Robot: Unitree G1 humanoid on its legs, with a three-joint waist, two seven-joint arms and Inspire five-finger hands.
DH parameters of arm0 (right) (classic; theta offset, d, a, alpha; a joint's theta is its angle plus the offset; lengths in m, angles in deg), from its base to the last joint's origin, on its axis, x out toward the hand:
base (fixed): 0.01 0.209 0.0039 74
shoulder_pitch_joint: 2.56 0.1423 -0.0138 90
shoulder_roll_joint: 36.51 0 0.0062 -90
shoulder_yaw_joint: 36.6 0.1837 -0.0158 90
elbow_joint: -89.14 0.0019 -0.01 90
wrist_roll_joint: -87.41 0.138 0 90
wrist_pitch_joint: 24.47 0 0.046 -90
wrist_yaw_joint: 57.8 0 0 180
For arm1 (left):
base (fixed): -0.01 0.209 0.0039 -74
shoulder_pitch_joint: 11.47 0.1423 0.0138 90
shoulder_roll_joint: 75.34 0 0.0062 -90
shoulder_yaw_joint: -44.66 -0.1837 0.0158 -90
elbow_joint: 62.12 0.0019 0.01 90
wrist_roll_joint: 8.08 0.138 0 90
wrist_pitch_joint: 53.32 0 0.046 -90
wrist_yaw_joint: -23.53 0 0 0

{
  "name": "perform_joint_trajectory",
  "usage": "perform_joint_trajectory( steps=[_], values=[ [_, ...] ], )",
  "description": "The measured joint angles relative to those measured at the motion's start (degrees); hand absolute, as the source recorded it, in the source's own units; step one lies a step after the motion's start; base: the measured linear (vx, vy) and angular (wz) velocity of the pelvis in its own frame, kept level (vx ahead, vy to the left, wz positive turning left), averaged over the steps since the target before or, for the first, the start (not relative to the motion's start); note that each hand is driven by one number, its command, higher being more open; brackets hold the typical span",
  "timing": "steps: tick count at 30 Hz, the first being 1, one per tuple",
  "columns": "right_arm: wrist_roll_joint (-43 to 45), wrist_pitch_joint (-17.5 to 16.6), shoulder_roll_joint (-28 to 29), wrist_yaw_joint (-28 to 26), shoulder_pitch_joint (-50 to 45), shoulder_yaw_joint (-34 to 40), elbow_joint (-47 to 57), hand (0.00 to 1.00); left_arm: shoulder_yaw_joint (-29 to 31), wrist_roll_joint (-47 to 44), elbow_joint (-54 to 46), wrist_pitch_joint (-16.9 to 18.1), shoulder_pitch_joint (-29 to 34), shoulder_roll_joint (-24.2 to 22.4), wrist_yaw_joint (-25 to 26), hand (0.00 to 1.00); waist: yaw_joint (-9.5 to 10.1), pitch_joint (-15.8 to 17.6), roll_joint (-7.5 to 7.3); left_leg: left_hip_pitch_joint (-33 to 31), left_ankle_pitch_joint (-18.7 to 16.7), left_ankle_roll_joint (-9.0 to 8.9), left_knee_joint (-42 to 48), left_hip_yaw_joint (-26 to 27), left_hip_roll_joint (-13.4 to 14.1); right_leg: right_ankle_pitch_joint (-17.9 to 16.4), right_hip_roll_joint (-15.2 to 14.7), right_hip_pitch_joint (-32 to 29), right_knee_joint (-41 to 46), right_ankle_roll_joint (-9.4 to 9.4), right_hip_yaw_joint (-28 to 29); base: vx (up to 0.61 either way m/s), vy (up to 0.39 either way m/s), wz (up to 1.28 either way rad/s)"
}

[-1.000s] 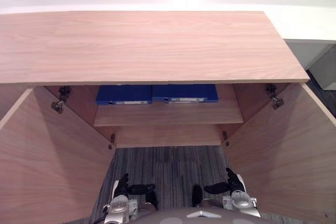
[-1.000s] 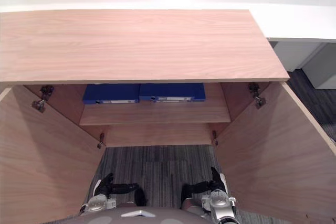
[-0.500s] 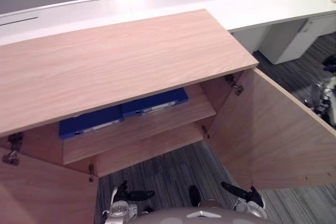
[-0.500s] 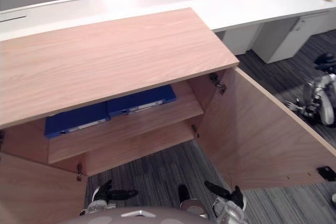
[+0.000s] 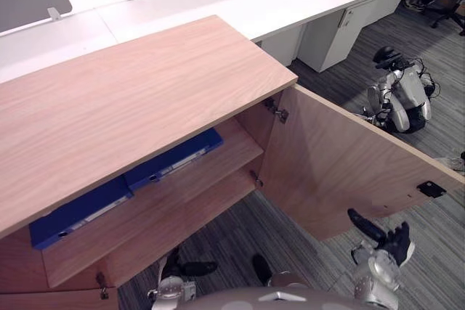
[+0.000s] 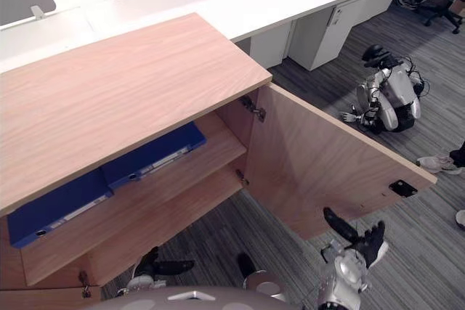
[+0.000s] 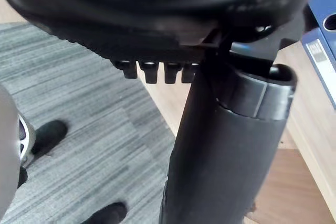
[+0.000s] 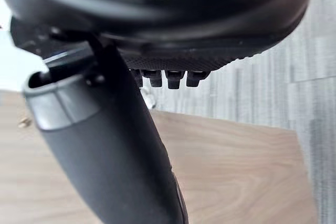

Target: Walk over to the cabinet, pick up the folder, carry it to the office cabinet, place the folder inside the office cabinet, then close the office cabinet door

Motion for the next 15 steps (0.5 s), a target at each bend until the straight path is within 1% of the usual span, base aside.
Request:
perform_joint_trajectory(
  steps=[1, 4, 10, 15],
  values=[
    [-1.73, -0.16, -1.09, -0.32, 0.88, -0.55, 0.57, 1.0, -0.44, 0.1, 0.01, 0.0, -0.07, -0.07, -0.01, 1.0, 0.0, 0.01, 0.04, -0.05, 0.0, -0.01, 0.2, -0.19, 0.04, 0.0, 0.06, -0.05, 0.1, 0.0, 0.05, -0.01, -0.04, -0.01],
    [-3.2, -0.33, -3.23, 0.01, 2.72, -0.29, 0.42, 1.0, -2.02, 1.06, 0.02, 0.37, 0.08, 0.35, -0.01, 1.0, 0.0, 0.05, 0.18, -0.3, -0.02, -0.01, 0.41, -1.7, -0.01, 0.09, -0.07, -0.02, -0.05, 0.08, -0.15, -0.02, -0.041, 0.05],
    [-3.2, -0.32, -7.54, -0.09, 3.4, 0.21, -0.14, 1.0, -2.82, 1.06, 1.53, 0.74, 0.28, 1.66, -0.26, 1.0, -0.34, -0.01, 0.52, -1.28, 0.02, 0.07, 0.44, -4.25, -0.63, 0.93, -1.2, 0.31, -2.15, 0.27, -1.47, -0.01, -0.02, 0.11],
    [-3.4, -0.33, -11.18, -0.25, 5.29, 1.13, -1.91, 1.0, -4.4, 1.03, 2.89, 0.98, 0.44, 3.35, -0.54, 1.0, -0.56, -0.03, 0.55, -1.73, -0.03, 0.19, 0.23, -6.66, -0.76, 1.39, -1.43, 0.6, -3.09, 0.26, -2.08, 0.03, -0.018, 0.07]
  ],
)
